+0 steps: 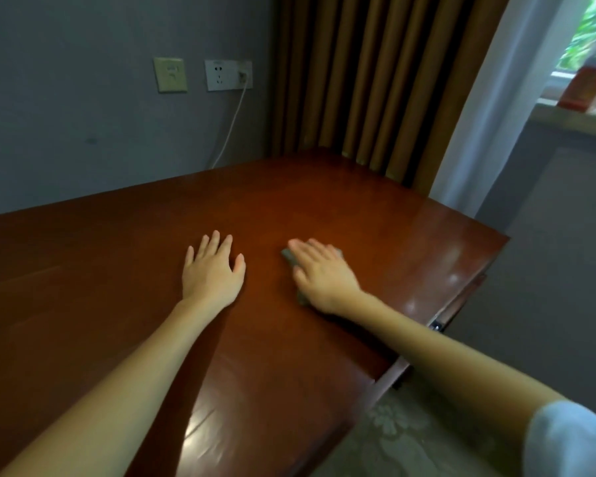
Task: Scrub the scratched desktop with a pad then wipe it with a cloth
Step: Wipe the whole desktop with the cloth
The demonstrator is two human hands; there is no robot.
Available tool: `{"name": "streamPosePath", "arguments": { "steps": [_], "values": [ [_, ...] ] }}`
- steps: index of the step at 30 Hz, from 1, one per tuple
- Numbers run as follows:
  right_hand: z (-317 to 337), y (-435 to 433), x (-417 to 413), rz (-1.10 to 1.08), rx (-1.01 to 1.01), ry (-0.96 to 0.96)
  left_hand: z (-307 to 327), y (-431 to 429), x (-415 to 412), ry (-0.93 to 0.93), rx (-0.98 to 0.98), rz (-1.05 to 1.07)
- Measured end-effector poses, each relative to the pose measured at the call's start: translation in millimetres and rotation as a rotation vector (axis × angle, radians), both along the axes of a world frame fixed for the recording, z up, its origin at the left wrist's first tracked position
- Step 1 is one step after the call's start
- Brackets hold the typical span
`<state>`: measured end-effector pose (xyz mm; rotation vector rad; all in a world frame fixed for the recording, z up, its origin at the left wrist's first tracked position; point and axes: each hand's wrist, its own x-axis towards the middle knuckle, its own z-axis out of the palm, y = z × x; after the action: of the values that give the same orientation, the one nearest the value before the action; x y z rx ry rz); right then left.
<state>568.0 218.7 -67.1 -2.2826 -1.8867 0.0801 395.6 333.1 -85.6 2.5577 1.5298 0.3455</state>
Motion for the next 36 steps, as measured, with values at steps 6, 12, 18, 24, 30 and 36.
{"name": "streamPosePath", "arguments": {
  "steps": [6,12,18,24,30,36],
  "values": [
    [0.5,-68.7,79.3,-0.381,-0.009,-0.022,-3.6,-0.1,2.9,0.008,0.026,0.016],
    [-3.7,-98.9,-28.2,-0.094,0.009,-0.097,-2.4,-1.5,3.9,0.011,0.02,0.022],
    [-0.3,-19.0,-17.1,0.09,0.027,0.009,0.7,-1.8,1.8,0.013,0.006,0.008],
    [-0.3,-52.4,78.6,-0.271,0.032,-0.04,-1.3,-2.6,2.2,0.011,0.019,0.013],
    [-1.7,-86.3,-3.5,-0.081,0.015,-0.078,0.8,-4.7,3.4,0.009,0.011,0.029],
    [-1.5,18.0,-45.2,0.094,0.058,0.02,5.5,-8.5,2.4,0.011,-0.015,0.04]
  ]
}}
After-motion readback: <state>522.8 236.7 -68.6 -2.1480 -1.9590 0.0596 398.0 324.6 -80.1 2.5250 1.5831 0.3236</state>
